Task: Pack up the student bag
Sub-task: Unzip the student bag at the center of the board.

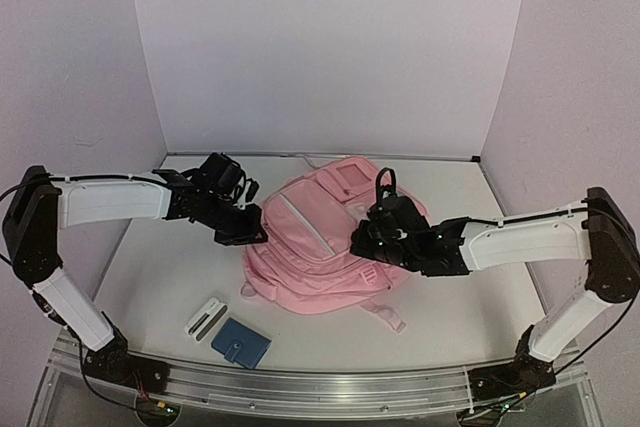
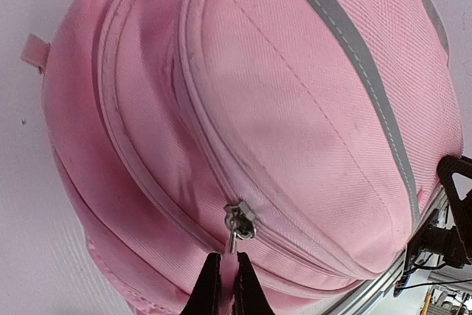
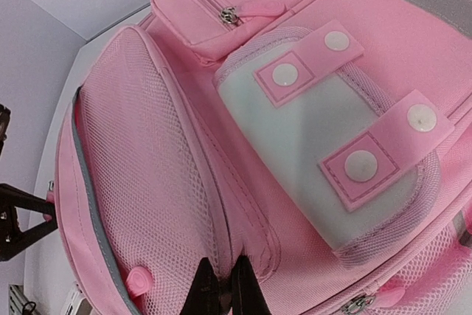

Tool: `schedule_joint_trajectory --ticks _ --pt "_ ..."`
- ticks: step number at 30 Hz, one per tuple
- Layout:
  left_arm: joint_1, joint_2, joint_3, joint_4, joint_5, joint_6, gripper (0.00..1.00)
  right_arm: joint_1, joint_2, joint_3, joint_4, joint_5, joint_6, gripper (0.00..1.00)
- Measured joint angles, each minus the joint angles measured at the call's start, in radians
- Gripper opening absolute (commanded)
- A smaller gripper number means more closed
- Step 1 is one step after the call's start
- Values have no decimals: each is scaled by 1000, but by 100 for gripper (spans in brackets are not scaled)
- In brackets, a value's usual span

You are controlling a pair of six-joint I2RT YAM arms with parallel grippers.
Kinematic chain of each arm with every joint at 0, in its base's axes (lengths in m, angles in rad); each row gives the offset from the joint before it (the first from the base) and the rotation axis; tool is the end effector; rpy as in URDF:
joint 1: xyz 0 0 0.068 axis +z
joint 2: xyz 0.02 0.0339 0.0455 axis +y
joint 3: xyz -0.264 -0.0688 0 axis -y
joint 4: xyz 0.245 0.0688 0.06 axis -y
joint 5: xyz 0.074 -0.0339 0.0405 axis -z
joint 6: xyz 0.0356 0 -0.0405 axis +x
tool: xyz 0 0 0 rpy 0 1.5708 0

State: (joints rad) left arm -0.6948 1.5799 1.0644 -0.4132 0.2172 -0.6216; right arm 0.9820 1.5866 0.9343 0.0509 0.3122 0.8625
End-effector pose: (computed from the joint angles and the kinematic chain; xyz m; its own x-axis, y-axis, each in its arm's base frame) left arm 0.2488 -0.2173 0.2218 -0.9219 0.0281 -0.3864 0.2306 0.8412 -0.4890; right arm 0.2003 0.2802 0.2154 -0.6986 0.2553 -0.6684 -0.1847 0.8382 0.5132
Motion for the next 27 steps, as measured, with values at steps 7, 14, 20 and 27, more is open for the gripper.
schedule_joint_trajectory --ticks 7,14,20,27 --pt "36 28 14 -8 63 110 0 -15 -14 2 -32 3 -178 43" --pt "61 15 12 -7 143 180 0 89 -12 150 -122 119 -455 69" --pt "62 -11 11 -7 170 202 0 220 109 347 -124 127 -574 73" --pt "62 -12 11 -7 176 204 0 241 330 485 -160 136 -635 64"
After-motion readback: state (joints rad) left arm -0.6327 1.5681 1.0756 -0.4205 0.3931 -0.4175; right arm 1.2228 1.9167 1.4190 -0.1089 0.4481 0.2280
